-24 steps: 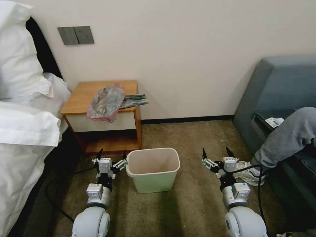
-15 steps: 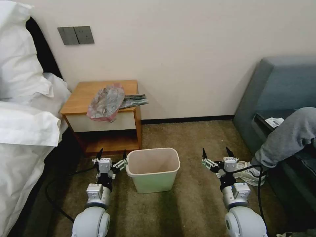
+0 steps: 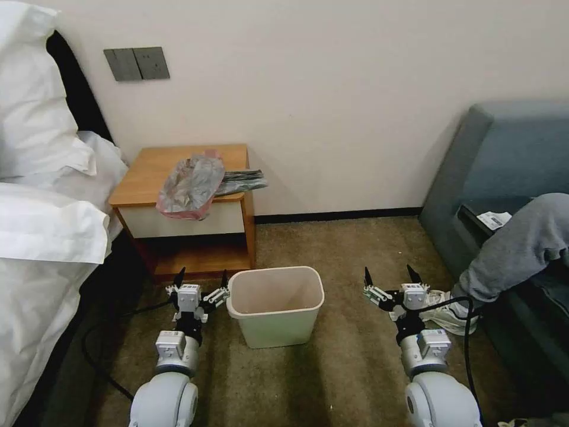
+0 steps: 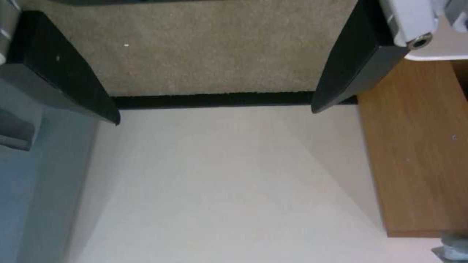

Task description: Pick up the garbage bag from the table and place it over the trash can.

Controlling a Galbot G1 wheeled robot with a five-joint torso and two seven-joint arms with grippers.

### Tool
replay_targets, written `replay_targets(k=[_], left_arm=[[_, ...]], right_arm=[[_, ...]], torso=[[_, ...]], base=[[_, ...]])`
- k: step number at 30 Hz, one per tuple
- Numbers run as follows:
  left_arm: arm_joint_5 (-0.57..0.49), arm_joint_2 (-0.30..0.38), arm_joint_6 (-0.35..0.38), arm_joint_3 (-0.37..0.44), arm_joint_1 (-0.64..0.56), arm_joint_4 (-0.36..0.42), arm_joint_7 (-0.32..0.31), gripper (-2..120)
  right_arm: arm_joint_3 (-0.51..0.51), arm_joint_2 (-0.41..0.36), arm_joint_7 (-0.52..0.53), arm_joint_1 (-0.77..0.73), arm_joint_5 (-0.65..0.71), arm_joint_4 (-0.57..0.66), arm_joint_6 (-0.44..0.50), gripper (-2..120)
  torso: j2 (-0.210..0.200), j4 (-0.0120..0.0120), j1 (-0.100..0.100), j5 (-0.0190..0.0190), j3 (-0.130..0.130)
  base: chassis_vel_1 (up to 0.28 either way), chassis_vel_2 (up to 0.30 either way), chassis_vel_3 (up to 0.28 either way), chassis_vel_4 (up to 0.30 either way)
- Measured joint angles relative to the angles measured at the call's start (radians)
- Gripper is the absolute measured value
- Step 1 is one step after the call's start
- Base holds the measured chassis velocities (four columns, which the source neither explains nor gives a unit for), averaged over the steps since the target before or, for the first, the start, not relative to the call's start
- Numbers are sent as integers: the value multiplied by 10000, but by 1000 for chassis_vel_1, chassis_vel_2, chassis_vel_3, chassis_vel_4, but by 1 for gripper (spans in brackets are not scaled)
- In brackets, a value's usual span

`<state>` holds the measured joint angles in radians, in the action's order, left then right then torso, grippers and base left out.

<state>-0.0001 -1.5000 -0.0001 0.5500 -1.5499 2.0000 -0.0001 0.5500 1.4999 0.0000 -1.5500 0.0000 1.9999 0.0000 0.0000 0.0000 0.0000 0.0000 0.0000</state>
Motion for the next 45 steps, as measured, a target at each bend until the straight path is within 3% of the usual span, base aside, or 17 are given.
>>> replay_targets(k=[24, 27, 33, 34, 36, 37, 39, 41, 44, 45], left_arm=[[-10, 12, -38, 6, 29, -4, -9, 100], [-175, 138, -471, 100, 318, -52, -121, 100], [-891, 678, -2358, 536, 1596, -241, -622, 100], [-891, 678, -2358, 536, 1596, -241, -622, 100], [-1211, 917, -3192, 725, 2159, -323, -849, 100], [-1211, 917, -3192, 725, 2159, -323, -849, 100], [-1499, 1135, -3966, 902, 2679, -400, -1053, 100], [-1571, 1190, -4157, 944, 2808, -419, -1104, 100], [-2022, 1531, -5327, 1218, 3604, -539, -1418, 100], [-2022, 1531, -5327, 1218, 3604, -539, -1418, 100]], right_arm=[[5, -5, 0, 5, 0, 0, 31, 100], [119, -111, 11, 154, 9, -13, 444, 100], [629, -612, 120, 790, 130, -85, 2294, 100], [629, -612, 120, 790, 130, -85, 2294, 100], [867, -842, 174, 1086, 186, -117, 3154, 100], [867, -842, 174, 1086, 186, -117, 3154, 100], [1066, -1038, 221, 1332, 237, -141, 3878, 100], [1117, -1086, 231, 1397, 250, -150, 4064, 100], [1449, -1403, 303, 1814, 327, -192, 5254, 100], [1449, -1403, 303, 1814, 327, -192, 5254, 100]], torso=[[0, 0, 0, 0, 0], [0, 1, 0, -1, 0], [0, 0, 0, 0, 0], [0, 0, 0, 0, 0], [-1, 0, 0, -1, 1], [-1, 0, 0, -1, 1], [0, 0, 0, 0, 1], [0, 0, 0, -1, 1], [0, 0, 0, -1, 1], [0, 0, 0, -1, 1]], base=[[0, 0, 0, 0], [0, 0, 0, 0], [0, 0, 0, 0], [0, 0, 0, 0], [0, 0, 0, 0], [0, 0, 0, 0], [0, 0, 0, 0], [0, 0, 0, 0], [0, 0, 0, 0], [0, 0, 0, 0]])
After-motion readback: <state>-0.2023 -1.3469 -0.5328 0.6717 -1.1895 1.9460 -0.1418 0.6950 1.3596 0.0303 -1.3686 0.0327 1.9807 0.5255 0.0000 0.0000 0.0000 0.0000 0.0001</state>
